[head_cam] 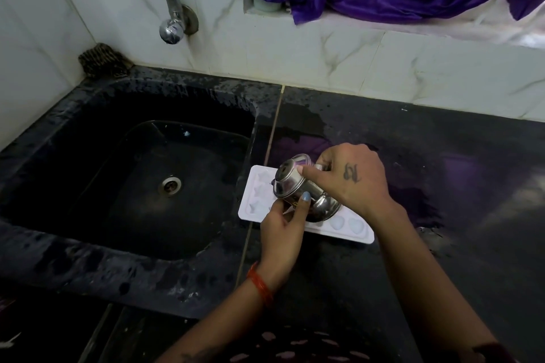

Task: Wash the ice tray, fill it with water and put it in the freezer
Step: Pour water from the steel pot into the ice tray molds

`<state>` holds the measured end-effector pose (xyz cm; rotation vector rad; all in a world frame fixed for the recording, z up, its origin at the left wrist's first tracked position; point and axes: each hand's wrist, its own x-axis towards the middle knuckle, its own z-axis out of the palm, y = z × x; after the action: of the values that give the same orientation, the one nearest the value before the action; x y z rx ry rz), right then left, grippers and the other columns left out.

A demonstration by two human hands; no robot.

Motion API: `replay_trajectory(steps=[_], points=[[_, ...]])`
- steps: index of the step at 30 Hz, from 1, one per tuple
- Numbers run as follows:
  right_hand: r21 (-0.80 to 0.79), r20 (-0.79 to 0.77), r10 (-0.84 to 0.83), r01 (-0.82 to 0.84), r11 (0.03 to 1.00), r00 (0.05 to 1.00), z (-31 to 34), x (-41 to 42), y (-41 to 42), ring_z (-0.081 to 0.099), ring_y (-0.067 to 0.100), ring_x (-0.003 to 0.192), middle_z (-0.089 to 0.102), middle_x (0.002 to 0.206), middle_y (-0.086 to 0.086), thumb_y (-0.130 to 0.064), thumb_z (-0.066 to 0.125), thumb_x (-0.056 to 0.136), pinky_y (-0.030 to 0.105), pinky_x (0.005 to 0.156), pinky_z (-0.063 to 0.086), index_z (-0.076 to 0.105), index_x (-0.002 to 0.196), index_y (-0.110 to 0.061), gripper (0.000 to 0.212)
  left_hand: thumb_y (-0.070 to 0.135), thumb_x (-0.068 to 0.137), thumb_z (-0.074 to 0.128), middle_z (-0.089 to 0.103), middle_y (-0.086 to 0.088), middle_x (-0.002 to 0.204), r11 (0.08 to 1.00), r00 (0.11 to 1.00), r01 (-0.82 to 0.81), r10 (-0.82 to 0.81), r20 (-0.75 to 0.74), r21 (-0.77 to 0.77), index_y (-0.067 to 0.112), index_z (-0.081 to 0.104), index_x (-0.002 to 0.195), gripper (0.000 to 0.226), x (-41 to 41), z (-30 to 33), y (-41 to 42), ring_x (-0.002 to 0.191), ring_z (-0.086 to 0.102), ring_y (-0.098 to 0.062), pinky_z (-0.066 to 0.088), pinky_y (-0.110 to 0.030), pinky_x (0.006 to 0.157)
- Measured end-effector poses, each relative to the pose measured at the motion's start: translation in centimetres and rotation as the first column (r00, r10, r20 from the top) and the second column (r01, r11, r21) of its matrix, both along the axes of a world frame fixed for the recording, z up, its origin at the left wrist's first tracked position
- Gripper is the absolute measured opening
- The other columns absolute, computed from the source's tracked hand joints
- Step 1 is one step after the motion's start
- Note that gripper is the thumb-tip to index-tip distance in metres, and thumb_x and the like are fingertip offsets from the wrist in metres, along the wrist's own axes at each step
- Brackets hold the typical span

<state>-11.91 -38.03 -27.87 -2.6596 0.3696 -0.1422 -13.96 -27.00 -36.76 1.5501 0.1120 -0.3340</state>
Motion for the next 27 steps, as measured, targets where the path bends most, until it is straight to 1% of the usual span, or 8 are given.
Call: replay_trajectory(steps=[5,8,12,15,17,21,25,27], points=[[0.011,0.018,-0.001,0.001,1.0,1.0,-0.2,-0.1,-0.1,0.054,0.014,0.057,0.053,0.051,-0.006,-0.05,0.064,0.082,0.021,0.048,0.032,0.06,0.057,-0.022,0.038,0.039,0.088,0.06,0.074,0.002,0.097,1.0,1.0,-0.002,0.002,-0.004,0.002,0.019,0.066,0.106,0.028,0.0,0.0,0.0,0.093,0.069,-0.013,0.053,-0.035,0.09],[0.065,0.02,-0.006,0.004,0.998,1.0,-0.5,-0.2,-0.5,0.058,0.017,0.058,0.059,0.053,0.0,-0.047,0.065,0.081,0.022,0.049,0.036,0.067,0.061,-0.016,0.037,0.04,0.086,0.062,0.074,0.004,0.097,1.0,1.0,-0.007,0.006,0.009,0.02,0.019,0.067,0.105,0.029,0.0,-0.1,0.0,0.092,0.069,-0.007,0.053,-0.032,0.089],[0.208,0.025,-0.055,0.049,0.977,0.998,-1.1,-0.6,-1.4,0.064,0.023,0.063,0.067,0.059,0.007,-0.042,0.069,0.078,0.032,0.059,0.048,0.07,0.063,-0.012,0.034,0.036,0.085,0.066,0.072,0.013,0.091,0.997,0.998,-0.022,0.018,0.058,0.068,0.025,0.065,0.1,0.019,0.1,0.0,-0.1,0.081,0.065,0.01,0.048,-0.012,0.076],[0.293,0.046,-0.105,0.087,0.952,0.993,-1.5,-1.1,-1.9,0.067,0.022,0.068,0.07,0.062,0.007,-0.041,0.071,0.077,0.037,0.068,0.052,0.071,0.063,-0.012,0.032,0.034,0.085,0.066,0.07,0.014,0.095,0.995,0.994,-0.018,0.007,0.108,0.101,0.025,0.064,0.107,0.025,0.1,0.2,-0.4,0.078,0.062,0.016,0.043,0.0,0.068],[0.299,0.051,-0.132,0.111,0.948,0.99,-1.5,-1.4,-2.1,0.067,0.02,0.067,0.07,0.061,0.005,-0.043,0.071,0.077,0.035,0.067,0.051,0.071,0.063,-0.014,0.033,0.035,0.084,0.067,0.071,0.012,0.098,0.994,0.993,-0.01,-0.003,0.118,0.108,0.024,0.064,0.11,0.028,0.0,0.2,-0.7,0.083,0.064,0.009,0.044,-0.002,0.071],[0.216,0.062,-0.119,0.103,0.971,0.991,-1.2,-1.8,-2.6,0.065,0.02,0.063,0.068,0.058,0.006,-0.043,0.069,0.078,0.032,0.061,0.049,0.07,0.062,-0.011,0.036,0.036,0.084,0.067,0.072,0.008,0.098,0.997,0.996,0.01,-0.017,0.09,0.076,0.023,0.065,0.106,0.025,-0.2,0.0,-1.4,0.091,0.067,-0.001,0.051,-0.02,0.083],[0.126,0.053,-0.097,0.09,0.988,0.994,-0.8,-2.1,-2.7,0.06,0.014,0.056,0.062,0.052,-0.001,-0.045,0.068,0.08,0.025,0.051,0.041,0.069,0.061,-0.015,0.035,0.035,0.085,0.065,0.073,0.005,0.099,0.999,0.998,0.031,-0.034,0.052,0.044,0.016,0.066,0.107,0.029,-0.6,-0.1,-2.0,0.089,0.067,0.0,0.048,-0.009,0.076],[0.085,0.043,-0.09,0.086,0.993,0.995,-0.5,-2.2,-2.6,0.057,0.01,0.053,0.058,0.049,-0.005,-0.045,0.067,0.081,0.022,0.048,0.035,0.069,0.061,-0.016,0.036,0.037,0.086,0.064,0.073,0.004,0.1,0.999,0.999,0.042,-0.042,0.026,0.015,0.015,0.066,0.108,0.031,-0.8,-0.2,-2.2,0.091,0.067,-0.001,0.05,-0.015,0.081]])
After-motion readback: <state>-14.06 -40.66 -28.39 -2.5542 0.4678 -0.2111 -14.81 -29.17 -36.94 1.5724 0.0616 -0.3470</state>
